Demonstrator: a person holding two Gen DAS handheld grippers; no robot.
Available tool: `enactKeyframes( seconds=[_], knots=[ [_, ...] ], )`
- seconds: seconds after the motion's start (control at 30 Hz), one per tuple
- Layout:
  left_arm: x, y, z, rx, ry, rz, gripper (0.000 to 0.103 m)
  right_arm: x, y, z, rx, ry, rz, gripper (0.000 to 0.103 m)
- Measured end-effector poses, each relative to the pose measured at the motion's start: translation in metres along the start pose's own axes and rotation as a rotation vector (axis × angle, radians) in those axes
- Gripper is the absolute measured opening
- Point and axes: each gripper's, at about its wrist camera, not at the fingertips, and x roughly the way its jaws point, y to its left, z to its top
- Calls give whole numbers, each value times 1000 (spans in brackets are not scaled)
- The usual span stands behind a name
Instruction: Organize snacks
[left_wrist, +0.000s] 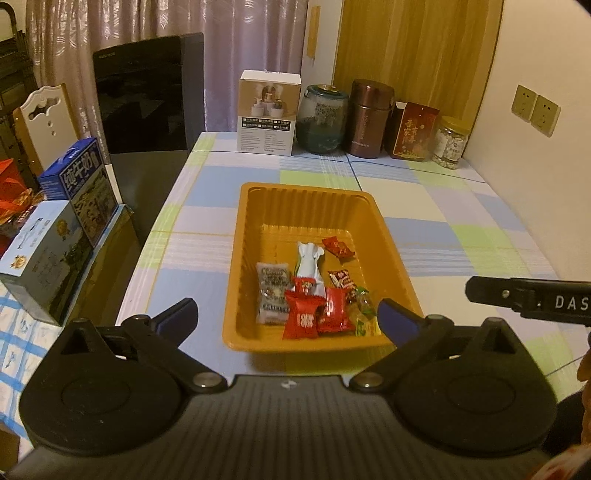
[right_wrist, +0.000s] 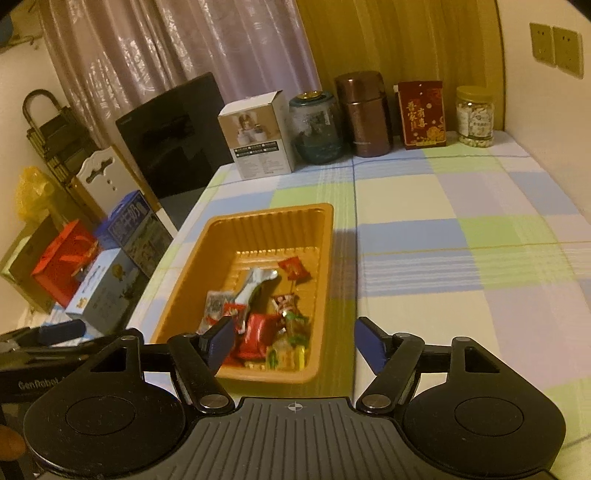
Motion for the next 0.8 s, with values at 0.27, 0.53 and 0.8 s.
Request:
enactKeyframes(
  seconds=[0.27,0.53,0.8],
  knots=[
    [-42,-10,-23,5,-6,15,103,-35,3,-27,-22,9,-29,74],
    [-71,-18,-43,-15,7,8,103,-65,-2,-55,4,25,-35,81],
    [-93,-28,-69,-12,17,17,103,-88,-1,-78,7,30,-51,85]
  ],
)
